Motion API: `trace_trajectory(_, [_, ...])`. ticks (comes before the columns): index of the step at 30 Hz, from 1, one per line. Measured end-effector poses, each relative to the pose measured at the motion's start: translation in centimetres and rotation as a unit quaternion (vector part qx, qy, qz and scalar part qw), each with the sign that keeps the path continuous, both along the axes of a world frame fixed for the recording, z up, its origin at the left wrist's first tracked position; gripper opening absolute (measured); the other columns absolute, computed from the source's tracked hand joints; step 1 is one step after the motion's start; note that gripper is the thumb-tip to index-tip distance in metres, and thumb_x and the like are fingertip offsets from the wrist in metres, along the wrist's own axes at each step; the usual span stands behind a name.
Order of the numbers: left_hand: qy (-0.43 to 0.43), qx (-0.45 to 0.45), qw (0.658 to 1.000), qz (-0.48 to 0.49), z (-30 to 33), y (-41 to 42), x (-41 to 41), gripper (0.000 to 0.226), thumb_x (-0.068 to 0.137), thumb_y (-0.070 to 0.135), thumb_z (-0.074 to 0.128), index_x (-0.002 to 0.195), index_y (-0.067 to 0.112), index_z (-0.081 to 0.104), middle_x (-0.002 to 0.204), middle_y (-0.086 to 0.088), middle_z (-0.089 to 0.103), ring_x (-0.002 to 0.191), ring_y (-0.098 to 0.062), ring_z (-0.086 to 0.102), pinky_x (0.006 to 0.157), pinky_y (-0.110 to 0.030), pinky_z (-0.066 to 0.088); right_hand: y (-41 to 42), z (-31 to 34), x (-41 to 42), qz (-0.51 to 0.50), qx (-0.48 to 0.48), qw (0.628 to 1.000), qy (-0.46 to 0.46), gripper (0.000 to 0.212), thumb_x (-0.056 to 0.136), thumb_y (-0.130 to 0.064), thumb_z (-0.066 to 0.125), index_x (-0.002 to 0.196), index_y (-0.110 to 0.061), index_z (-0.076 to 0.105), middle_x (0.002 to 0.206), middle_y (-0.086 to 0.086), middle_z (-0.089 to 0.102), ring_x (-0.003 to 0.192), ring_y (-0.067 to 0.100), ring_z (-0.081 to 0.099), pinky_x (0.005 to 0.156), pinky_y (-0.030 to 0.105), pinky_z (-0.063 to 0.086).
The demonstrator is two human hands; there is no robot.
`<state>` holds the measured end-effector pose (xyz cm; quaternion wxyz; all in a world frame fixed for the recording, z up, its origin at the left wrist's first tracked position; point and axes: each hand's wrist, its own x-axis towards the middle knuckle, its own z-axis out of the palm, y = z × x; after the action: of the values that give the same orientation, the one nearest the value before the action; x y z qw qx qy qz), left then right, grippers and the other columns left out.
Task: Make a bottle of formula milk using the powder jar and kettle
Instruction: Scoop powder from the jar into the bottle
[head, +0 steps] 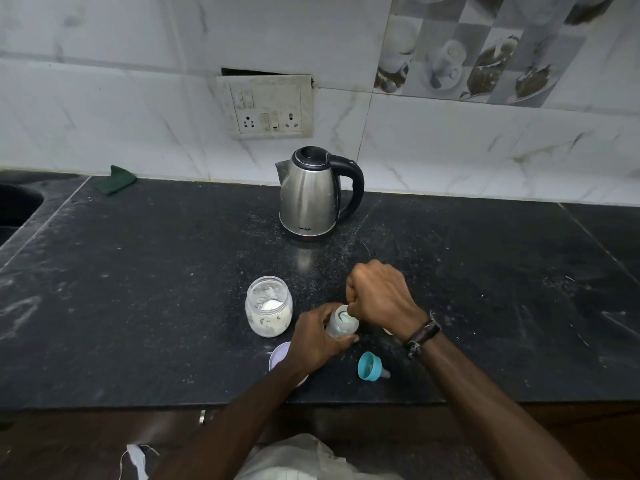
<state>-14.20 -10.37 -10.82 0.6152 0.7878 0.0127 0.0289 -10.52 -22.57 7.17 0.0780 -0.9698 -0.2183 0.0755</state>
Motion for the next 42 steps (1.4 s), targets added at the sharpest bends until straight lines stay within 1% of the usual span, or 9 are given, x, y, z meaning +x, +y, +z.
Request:
trace_trajectory(3, [0.002,0.011,1.0,0.0,-0.1,0.0,0.1,0.051,0.062,0.039,0.093,0.107,0.028,0.072,0.098,0.007,0.079,0.092,-0.012,0.075,0.083,-0.05,0.061,0.1,0.0,-0.2,0.003,0.028,0.999,0.046,0.008,0.065,-0.015,0.079,0.066,-0.02,0.072,0.071,-0.008,0.072,0.07,0.011,0.067,0.064,0.031,0.057])
trace_trajectory(8, [-0.002,0.008,1.0,-0.001,0.0,0.0,0.0,0.055,0.062,0.037,0.093,0.112,0.028,0.072,0.102,0.007,0.079,0.095,-0.011,0.075,0.086,-0.048,0.061,0.3,-0.4,-0.4,0.018,-0.016,0.999,-0.029,0.009,0.068,-0.011,0.073,0.07,-0.019,0.07,0.076,-0.003,0.07,0.073,0.019,0.067,0.067,0.034,0.057])
trace_trajectory(15, [-0.014,0.014,1.0,0.004,0.1,0.0,0.0,0.056,0.062,0.038,0.093,0.112,0.039,0.069,0.107,0.011,0.078,0.101,-0.007,0.073,0.091,-0.044,0.06,-0.9,2.6,0.6,-0.032,0.058,0.997,0.044,0.015,0.067,-0.017,0.085,0.064,-0.022,0.072,0.064,-0.014,0.068,0.062,-0.001,0.063,0.062,0.023,0.052])
trace_trajectory(18, [-0.017,0.014,1.0,0.007,0.0,0.0,0.0,0.052,0.062,0.035,0.093,0.108,0.041,0.069,0.105,0.012,0.078,0.099,-0.009,0.074,0.09,-0.045,0.06,-1.8,4.9,1.8,-0.085,0.13,0.986,0.067,0.015,0.068,-0.012,0.085,0.064,-0.02,0.073,0.06,-0.01,0.07,0.058,0.001,0.066,0.061,0.026,0.057])
trace_trajectory(23, [-0.023,0.018,1.0,0.012,0.1,-0.1,-0.1,0.051,0.064,0.026,0.094,0.108,0.038,0.071,0.104,0.014,0.077,0.098,-0.007,0.074,0.09,-0.043,0.061,-0.1,5.9,3.0,-0.099,0.288,0.949,0.08,0.012,0.074,-0.009,0.082,0.072,-0.016,0.073,0.063,-0.005,0.072,0.056,0.002,0.067,0.052,0.013,0.047])
trace_trajectory(32, [-0.017,0.02,1.0,0.01,1.0,-0.1,-0.4,0.05,0.063,0.035,0.09,0.108,0.035,0.07,0.105,0.011,0.078,0.099,-0.005,0.073,0.089,-0.04,0.06,7.8,0.1,3.0,-0.013,0.211,0.976,0.045,0.014,0.074,-0.022,0.085,0.07,-0.019,0.072,0.066,-0.015,0.066,0.069,0.005,0.067,0.071,0.03,0.059])
trace_trajectory(36, [0.014,0.002,1.0,0.024,1.2,-0.2,-0.5,0.041,0.058,0.043,0.085,0.093,0.023,0.074,0.089,0.006,0.078,0.086,-0.007,0.075,0.075,-0.038,0.061,9.5,-2.0,2.9,0.011,0.166,0.985,0.04,0.013,0.074,-0.022,0.083,0.07,-0.019,0.072,0.075,-0.012,0.07,0.076,0.011,0.068,0.072,0.032,0.057])
trace_trajectory(39, [0.023,-0.01,0.999,0.047,0.9,-0.3,-0.4,0.028,0.054,0.045,0.079,0.073,0.027,0.067,0.076,0.003,0.074,0.074,-0.015,0.072,0.067,-0.048,0.06,10.2,-3.1,2.8,0.023,0.145,0.989,0.036,0.01,0.074,-0.018,0.08,0.069,-0.019,0.072,0.079,-0.008,0.074,0.08,0.014,0.069,0.073,0.033,0.057])
trace_trajectory(42, [0.021,-0.019,0.998,0.055,0.4,-0.2,-0.2,0.031,0.056,0.044,0.079,0.077,0.023,0.068,0.079,-0.007,0.075,0.078,-0.026,0.074,0.069,-0.056,0.059,10.6,-3.9,2.8,0.032,0.145,0.988,0.046,0.01,0.073,-0.015,0.079,0.068,-0.018,0.072,0.077,-0.007,0.074,0.078,0.014,0.069,0.072,0.035,0.058])
